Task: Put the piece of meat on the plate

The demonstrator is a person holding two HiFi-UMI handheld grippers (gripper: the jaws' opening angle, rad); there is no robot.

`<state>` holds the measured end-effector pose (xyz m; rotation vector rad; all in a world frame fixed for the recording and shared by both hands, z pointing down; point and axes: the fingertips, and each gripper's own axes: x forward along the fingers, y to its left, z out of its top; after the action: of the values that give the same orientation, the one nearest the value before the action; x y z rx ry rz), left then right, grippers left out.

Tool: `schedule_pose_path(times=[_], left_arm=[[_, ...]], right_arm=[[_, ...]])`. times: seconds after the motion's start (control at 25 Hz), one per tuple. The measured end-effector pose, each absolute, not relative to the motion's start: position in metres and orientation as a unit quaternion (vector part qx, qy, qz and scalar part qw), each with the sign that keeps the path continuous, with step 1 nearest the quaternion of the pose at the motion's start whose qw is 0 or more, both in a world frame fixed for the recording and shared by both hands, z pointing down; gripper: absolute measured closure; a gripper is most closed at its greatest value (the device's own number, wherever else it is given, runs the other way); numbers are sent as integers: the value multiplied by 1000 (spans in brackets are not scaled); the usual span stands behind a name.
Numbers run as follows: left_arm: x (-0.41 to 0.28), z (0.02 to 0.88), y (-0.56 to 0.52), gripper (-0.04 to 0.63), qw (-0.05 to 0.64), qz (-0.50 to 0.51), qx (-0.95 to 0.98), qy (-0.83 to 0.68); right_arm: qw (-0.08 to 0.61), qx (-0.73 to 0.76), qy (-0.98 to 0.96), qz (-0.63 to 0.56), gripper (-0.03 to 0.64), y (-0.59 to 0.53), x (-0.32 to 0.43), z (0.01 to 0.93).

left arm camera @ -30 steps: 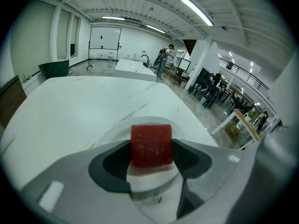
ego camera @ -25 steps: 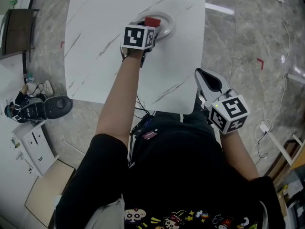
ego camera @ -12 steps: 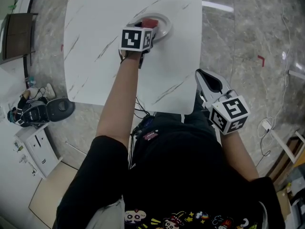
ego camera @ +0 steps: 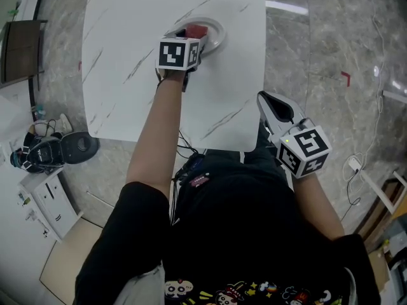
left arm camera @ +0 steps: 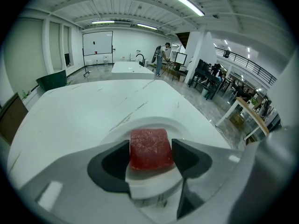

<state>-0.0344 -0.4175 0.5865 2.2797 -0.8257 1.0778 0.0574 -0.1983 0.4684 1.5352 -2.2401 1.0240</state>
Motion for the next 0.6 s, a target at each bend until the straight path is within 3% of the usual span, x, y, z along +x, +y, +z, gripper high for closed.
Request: schedule_pose_path(times=[0.6], left_arm=[[-41,573,-415,206,243,371,845,-299]], right_arm=[[132,521,-773,336,594,-203,49,466]])
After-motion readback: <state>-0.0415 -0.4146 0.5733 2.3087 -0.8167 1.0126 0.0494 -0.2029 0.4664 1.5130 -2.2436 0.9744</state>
